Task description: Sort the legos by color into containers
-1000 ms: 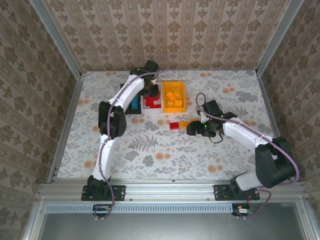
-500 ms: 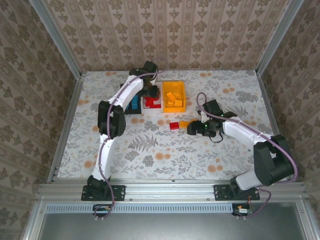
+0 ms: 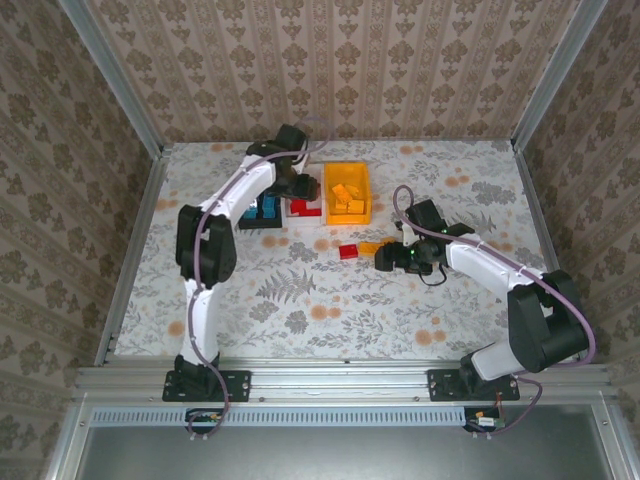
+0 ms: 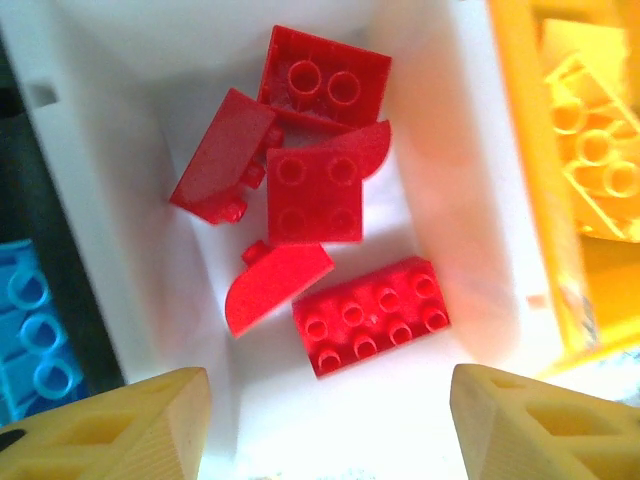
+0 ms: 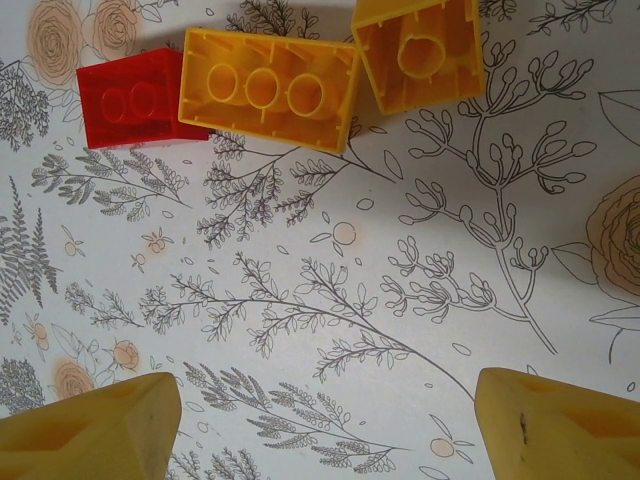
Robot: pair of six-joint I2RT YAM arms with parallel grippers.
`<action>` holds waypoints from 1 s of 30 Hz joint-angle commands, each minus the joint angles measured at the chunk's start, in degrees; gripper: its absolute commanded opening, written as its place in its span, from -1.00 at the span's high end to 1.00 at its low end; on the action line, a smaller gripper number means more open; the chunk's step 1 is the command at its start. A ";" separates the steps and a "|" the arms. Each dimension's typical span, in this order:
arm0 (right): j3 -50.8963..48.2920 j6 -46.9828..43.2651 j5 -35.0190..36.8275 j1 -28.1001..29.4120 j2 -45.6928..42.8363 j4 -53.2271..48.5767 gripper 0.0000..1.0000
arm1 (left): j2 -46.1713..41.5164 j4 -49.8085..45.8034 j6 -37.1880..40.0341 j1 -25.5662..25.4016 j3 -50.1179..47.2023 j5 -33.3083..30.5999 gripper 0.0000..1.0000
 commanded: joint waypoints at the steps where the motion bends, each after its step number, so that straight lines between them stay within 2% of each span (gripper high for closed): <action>1: 1.20 0.94 -1.48 -0.22 -2.28 -1.63 -0.57 | -6.69 3.30 0.71 0.15 -3.24 2.20 -0.35; 5: 1.07 2.14 -1.72 -0.21 -3.16 -1.63 -0.57 | -12.42 4.93 2.21 -1.30 -8.44 2.79 -0.43; 9: 0.80 2.70 -0.94 -0.27 -6.33 -3.80 -0.57 | -17.97 8.02 4.07 -5.22 -15.94 3.49 -0.54; 13: 0.97 2.08 1.29 -0.28 -8.20 -5.89 -0.57 | -20.82 10.95 12.40 -10.92 -22.49 5.26 -0.79; 15: 1.18 1.67 2.02 -0.27 -9.18 -6.83 -0.57 | -20.00 10.01 18.67 -13.32 -23.01 5.83 -0.97; 20: 1.47 1.20 3.28 -0.38 -11.61 -8.21 -0.57 | -15.79 8.04 33.05 -16.55 -23.26 7.64 -1.00; 25: 0.13 0.70 4.43 -0.85 -13.69 -9.16 -0.57 | -12.35 10.95 39.90 -17.33 -24.13 10.40 -1.00; 30: -0.91 -0.21 4.72 -1.85 -14.40 -9.82 -0.57 | -6.03 7.82 42.08 -17.74 -19.45 9.64 -1.00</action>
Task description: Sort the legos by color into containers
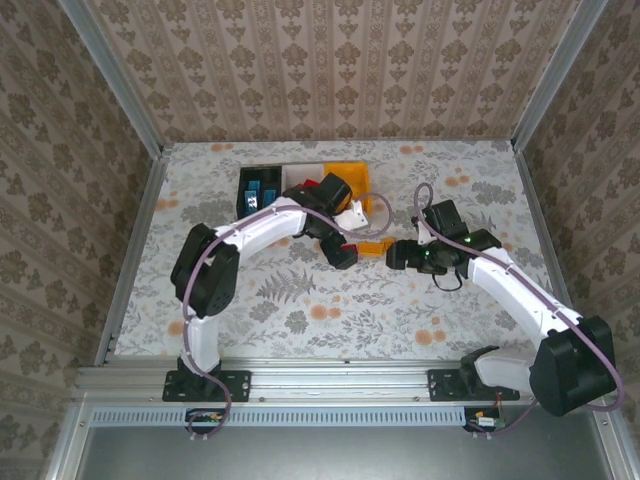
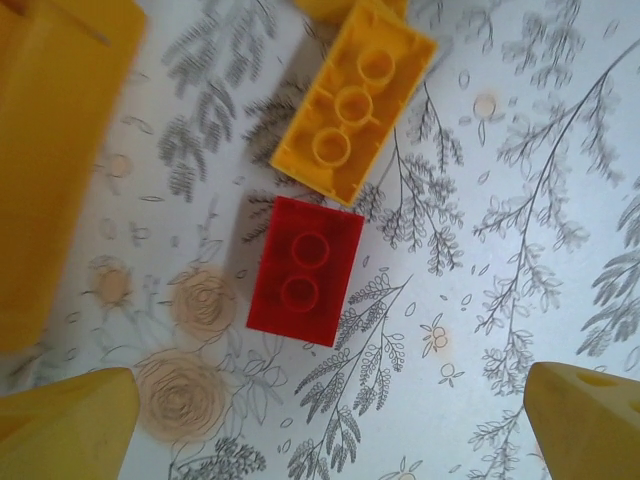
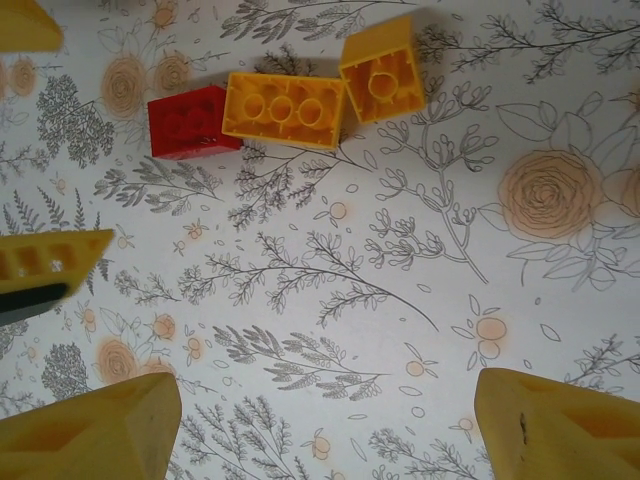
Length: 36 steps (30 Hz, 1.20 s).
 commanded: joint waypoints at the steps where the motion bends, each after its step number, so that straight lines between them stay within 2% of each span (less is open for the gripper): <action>1: -1.00 -1.46 1.37 -0.89 -1.18 -2.20 -0.58 | 4.02 -2.11 4.98 -0.46 3.92 0.88 -1.00; 5: -1.12 -1.75 1.01 -1.57 -1.18 -1.95 -0.57 | 7.83 -3.49 4.17 -0.50 6.97 -0.17 -0.98; 13: -1.37 -1.98 -0.38 -2.34 -0.14 -1.42 -0.57 | 12.71 -5.91 3.06 -0.69 11.44 -1.54 -0.82; 15: -1.44 -2.09 -0.34 -2.48 -0.13 -1.29 -0.57 | 13.40 -6.31 3.06 -0.74 11.99 -1.54 -0.70; 18: -1.41 -2.10 -0.49 -2.73 -0.05 -1.24 -0.57 | 14.46 -7.18 2.84 -0.96 12.72 -1.02 -0.36; 26: -1.47 -1.98 -1.01 -2.89 -0.04 -1.10 -0.57 | 15.71 -7.59 2.73 -1.08 11.97 -0.99 -0.16; 32: -1.61 -1.84 -1.31 -3.00 -0.26 -0.96 -0.57 | 16.58 -8.43 1.85 -1.02 12.81 -0.44 0.29; 36: -1.74 -1.69 -1.44 -2.95 -0.21 -0.71 -0.57 | 16.38 -9.36 1.02 -0.99 12.84 -0.41 0.48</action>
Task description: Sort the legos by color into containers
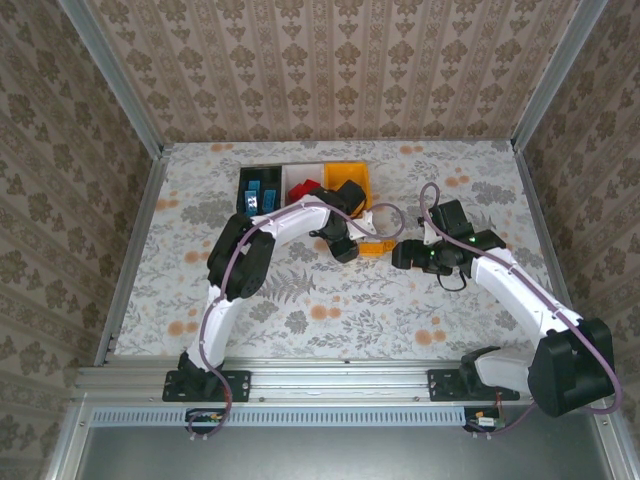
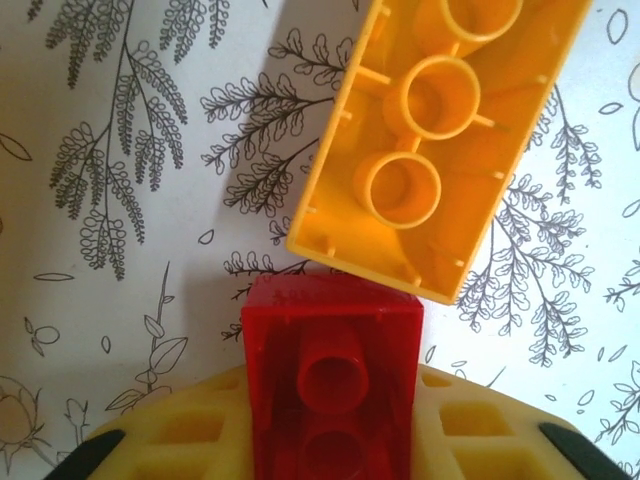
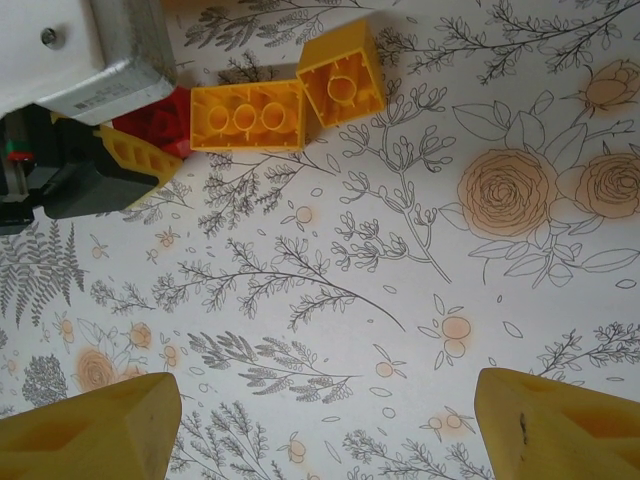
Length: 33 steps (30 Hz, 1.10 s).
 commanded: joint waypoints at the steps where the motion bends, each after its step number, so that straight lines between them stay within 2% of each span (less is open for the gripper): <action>1: -0.74 -0.45 -1.26 -0.29 -0.07 -0.65 -0.57 | 1.47 -3.58 -0.93 -0.26 0.65 1.45 0.55; 6: -0.66 -0.42 -1.33 -0.29 -0.02 -0.52 -0.57 | -2.48 -3.06 -4.07 0.45 -2.02 1.92 0.68; 12: -0.57 -0.42 -1.42 -0.37 -0.05 -1.06 -0.58 | -11.59 1.57 -11.45 2.70 -9.51 6.10 0.68; 16: -1.41 -0.18 -1.28 -0.34 -0.33 -0.21 -0.59 | -19.10 9.48 -20.12 4.61 -17.22 12.88 0.68; 23: -1.38 -0.14 -2.39 -0.46 2.06 1.37 -0.59 | -28.73 27.70 -39.34 5.76 -30.96 18.40 0.68; 28: -1.30 -0.31 -2.91 -0.62 2.14 1.27 -0.59 | -33.08 35.58 -50.11 7.18 -36.27 19.70 0.69; 33: -2.10 -0.14 -3.17 -0.73 1.43 2.04 -0.59 | -36.25 37.95 -58.14 10.99 -37.23 18.98 0.69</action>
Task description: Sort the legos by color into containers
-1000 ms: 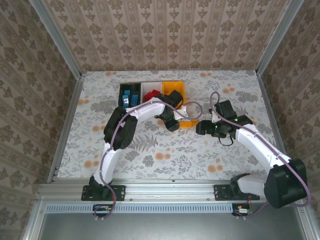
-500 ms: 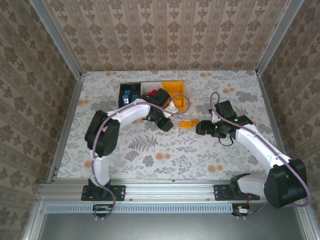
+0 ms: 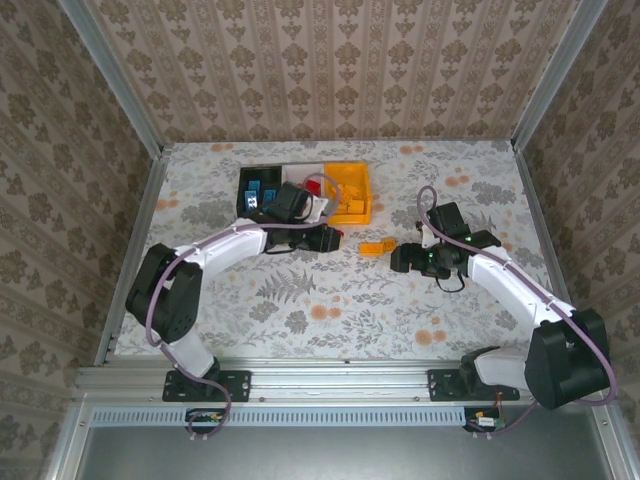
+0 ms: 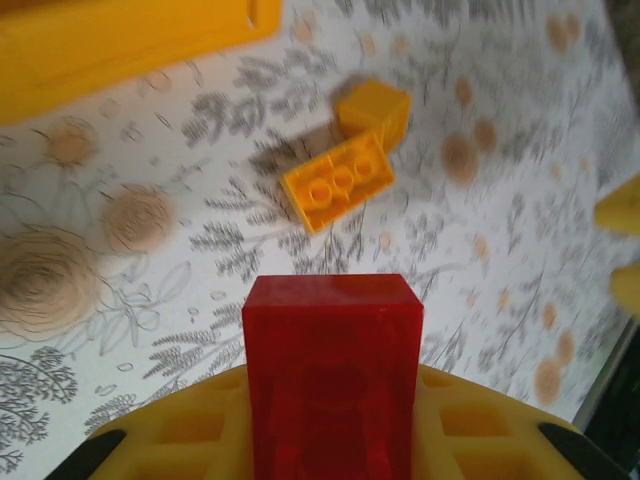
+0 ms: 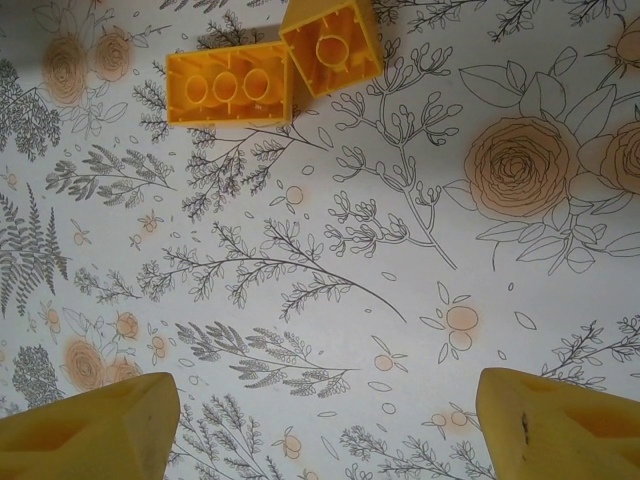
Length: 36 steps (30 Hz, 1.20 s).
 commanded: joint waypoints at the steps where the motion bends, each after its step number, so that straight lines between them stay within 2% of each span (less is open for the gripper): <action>1: -0.70 -0.11 -1.50 -0.47 -0.84 0.88 -0.59 | -3.99 5.52 -9.19 2.94 -0.15 0.85 0.69; 4: -0.67 -0.15 -1.74 -0.55 -0.99 0.94 -0.59 | -4.56 4.71 -9.86 5.12 1.64 1.12 0.69; 8: -0.96 -0.09 -1.95 -0.53 -1.49 1.10 -0.59 | -2.03 -5.01 -5.11 7.12 10.19 0.74 0.69; 12: -1.21 0.13 -2.45 -0.67 -1.64 1.70 -0.59 | 1.17 -10.73 -2.32 9.59 18.22 0.10 0.68; 17: -1.12 0.12 -2.83 -0.85 -1.19 1.78 -0.59 | 8.26 -16.40 0.31 13.55 28.29 -0.74 0.69; 29: -1.56 0.01 -2.91 -1.12 -1.72 1.83 -0.60 | 27.69 -24.75 1.83 15.40 45.85 -2.69 0.69; 36: -1.81 -0.02 -3.31 -1.39 -1.30 2.51 -0.59 | 30.67 -27.35 1.85 15.40 48.49 -4.44 0.43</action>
